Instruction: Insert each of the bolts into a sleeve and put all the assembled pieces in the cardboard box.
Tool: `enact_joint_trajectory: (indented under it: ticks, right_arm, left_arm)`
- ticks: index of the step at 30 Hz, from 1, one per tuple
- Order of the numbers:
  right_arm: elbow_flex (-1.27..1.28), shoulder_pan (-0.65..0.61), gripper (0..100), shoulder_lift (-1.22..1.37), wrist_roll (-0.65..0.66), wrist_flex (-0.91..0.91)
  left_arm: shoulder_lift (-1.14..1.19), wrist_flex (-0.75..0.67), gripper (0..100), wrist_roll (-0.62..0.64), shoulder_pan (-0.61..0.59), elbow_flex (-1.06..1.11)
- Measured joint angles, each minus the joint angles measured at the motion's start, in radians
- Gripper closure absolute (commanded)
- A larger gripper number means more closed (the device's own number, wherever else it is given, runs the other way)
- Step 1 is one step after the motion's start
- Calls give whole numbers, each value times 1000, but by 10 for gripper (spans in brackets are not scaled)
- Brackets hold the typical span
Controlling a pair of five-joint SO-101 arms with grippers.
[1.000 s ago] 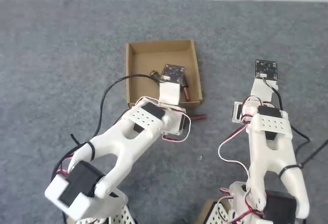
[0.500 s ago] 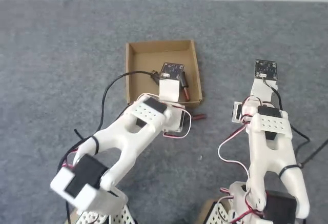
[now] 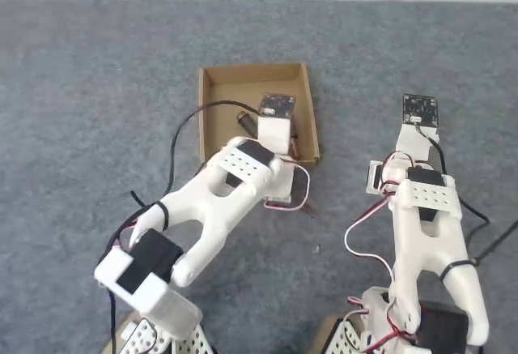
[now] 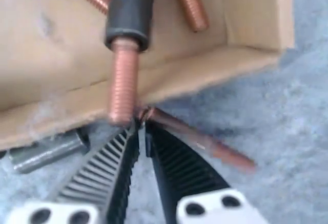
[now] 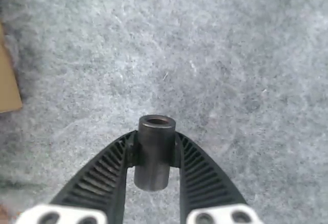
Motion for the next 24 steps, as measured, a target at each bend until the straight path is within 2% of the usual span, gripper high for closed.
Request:
enact_joint_trajectory:
  ticks: [3,9,13,19,24]
  right_arm:
    - [0,-2,992,0,0,0]
    - [0,-2,992,0,0,0]
    - [0,0,992,0,0,0]
    - [0,-2,992,0,0,0]
    - [0,-2,992,0,0,0]
  left_arm:
    - [14,17,988,-86,5,2]
    - [9,34,988,-334,-11,-8]
    - [-69,60,988,-470,-51,-8]
    - [-233,68,988,-485,-54,57]
    - [-322,-51,988,-341,8,169]
